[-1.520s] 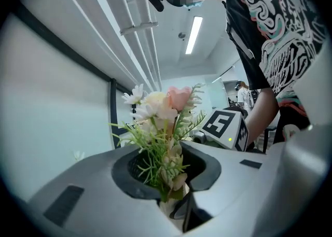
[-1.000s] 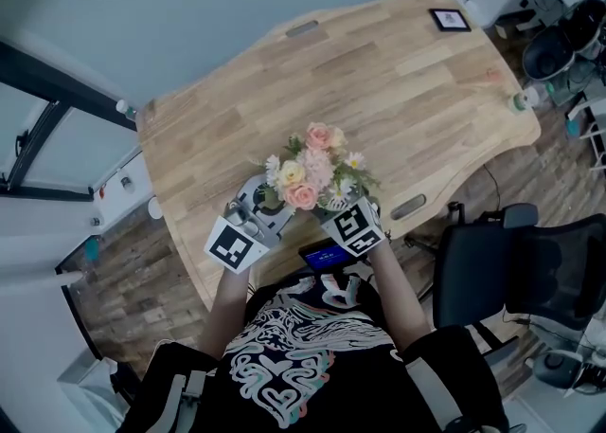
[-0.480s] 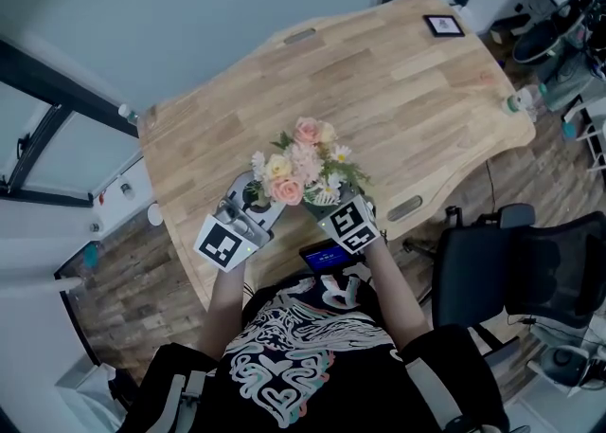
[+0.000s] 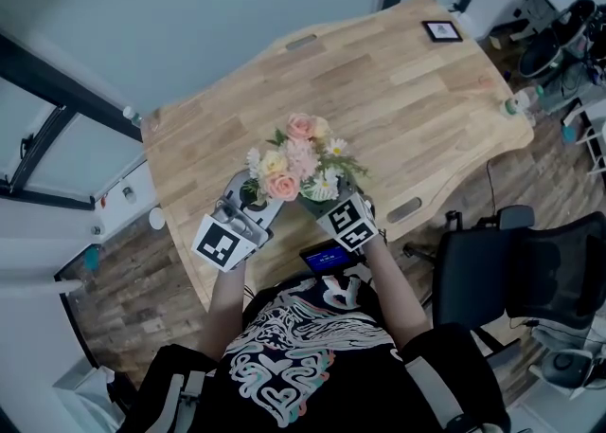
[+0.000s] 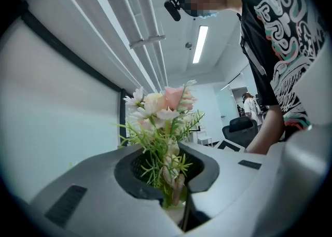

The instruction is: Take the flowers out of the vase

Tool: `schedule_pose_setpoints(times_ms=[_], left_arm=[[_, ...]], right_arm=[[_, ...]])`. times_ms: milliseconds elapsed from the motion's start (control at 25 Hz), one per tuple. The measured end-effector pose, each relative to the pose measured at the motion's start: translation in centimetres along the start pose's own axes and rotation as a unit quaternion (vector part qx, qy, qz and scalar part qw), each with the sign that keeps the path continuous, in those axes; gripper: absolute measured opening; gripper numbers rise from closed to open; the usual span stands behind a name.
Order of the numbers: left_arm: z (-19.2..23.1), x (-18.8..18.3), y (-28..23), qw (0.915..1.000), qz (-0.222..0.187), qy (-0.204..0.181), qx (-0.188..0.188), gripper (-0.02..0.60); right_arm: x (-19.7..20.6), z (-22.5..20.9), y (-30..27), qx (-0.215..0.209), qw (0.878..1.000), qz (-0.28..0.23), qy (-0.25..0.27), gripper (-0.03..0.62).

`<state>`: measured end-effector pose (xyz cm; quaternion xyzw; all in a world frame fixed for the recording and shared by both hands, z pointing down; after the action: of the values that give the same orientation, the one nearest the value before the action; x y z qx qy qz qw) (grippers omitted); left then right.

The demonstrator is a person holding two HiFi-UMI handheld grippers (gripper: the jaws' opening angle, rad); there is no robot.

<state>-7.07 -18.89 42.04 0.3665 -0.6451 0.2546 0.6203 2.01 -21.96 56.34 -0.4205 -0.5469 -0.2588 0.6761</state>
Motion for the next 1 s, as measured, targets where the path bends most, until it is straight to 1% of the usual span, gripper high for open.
schedule_pose_setpoints(times_ms=[120,280,440,760,1000], left_arm=[[0.1,-0.7,-0.1,0.9998,-0.012,-0.014,0.004,0.071],[0.5,-1.5,0.0,0.9996,-0.017,-0.022,-0.007,0.067],[0.9,-3.0,0.4,0.999,-0.038,-0.019,-0.017,0.067],[1.7,-5.1,0.9,0.9981,-0.046,-0.028,-0.031,0.067],[2.2,-6.6,1.0,0.9978,-0.05,-0.018,-0.039,0.067]], right_arm=[[0.0,0.1,0.1,0.001,1.0,0.001,-0.001,0.328],[0.0,0.0,0.1,0.004,1.0,0.001,0.0,0.328],[0.0,0.0,0.1,0.005,1.0,0.004,0.0,0.328],[0.0,-0.2,0.0,0.009,1.0,0.005,-0.005,0.328],[-0.1,-0.4,-0.2,0.017,1.0,0.006,-0.008,0.328]])
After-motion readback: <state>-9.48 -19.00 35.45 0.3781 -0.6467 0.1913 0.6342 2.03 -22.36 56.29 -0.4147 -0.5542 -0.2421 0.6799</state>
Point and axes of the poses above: the fingertips, and each gripper's own axes: y backward along the fingers, z to its left, x out of its underside, the point moved 6 cm from there along y, backward along the fingers, and after that the axes turned 7 degrees about -z, right-handed, at the moved point
